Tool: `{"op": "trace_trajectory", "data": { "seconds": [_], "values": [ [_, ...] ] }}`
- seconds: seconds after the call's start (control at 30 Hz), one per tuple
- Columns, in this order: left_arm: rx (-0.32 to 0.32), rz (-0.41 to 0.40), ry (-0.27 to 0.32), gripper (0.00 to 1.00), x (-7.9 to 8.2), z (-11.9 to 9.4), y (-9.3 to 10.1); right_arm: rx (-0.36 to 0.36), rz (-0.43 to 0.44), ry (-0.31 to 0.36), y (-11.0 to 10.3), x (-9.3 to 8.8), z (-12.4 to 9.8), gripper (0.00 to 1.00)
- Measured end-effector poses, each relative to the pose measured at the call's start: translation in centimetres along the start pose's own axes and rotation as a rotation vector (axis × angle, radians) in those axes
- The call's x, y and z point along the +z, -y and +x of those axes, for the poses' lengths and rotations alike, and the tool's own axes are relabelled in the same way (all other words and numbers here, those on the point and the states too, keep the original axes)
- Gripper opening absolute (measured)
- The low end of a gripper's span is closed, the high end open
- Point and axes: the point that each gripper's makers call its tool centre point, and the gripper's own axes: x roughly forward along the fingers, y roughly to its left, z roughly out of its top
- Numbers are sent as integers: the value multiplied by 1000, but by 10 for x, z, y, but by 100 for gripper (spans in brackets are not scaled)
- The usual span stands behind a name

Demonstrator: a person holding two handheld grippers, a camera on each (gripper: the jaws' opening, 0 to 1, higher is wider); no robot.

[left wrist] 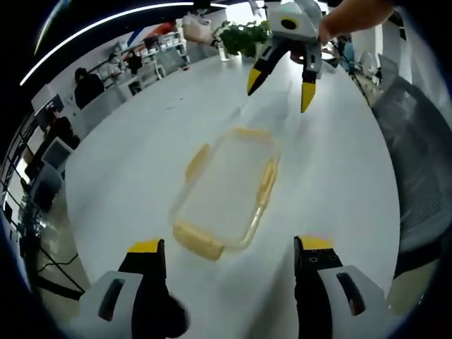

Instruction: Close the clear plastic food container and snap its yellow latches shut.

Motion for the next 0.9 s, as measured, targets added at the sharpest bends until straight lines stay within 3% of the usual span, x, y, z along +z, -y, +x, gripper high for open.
{"op": "trace_trajectory", "data": {
  "seconds": [0.3, 0.43, 0.9],
  "values": [
    [-24, 97, -63, 70, -14, 11, -8, 41, -33, -34, 1, 3, 13, 54],
    [-32, 106, -70, 72, -13, 13, -12, 24, -54, -75, 7, 0, 18, 49],
    [-53, 173, -115, 70, -17, 22, -24, 58, -98, -129, 11, -6, 32, 49]
  ]
}}
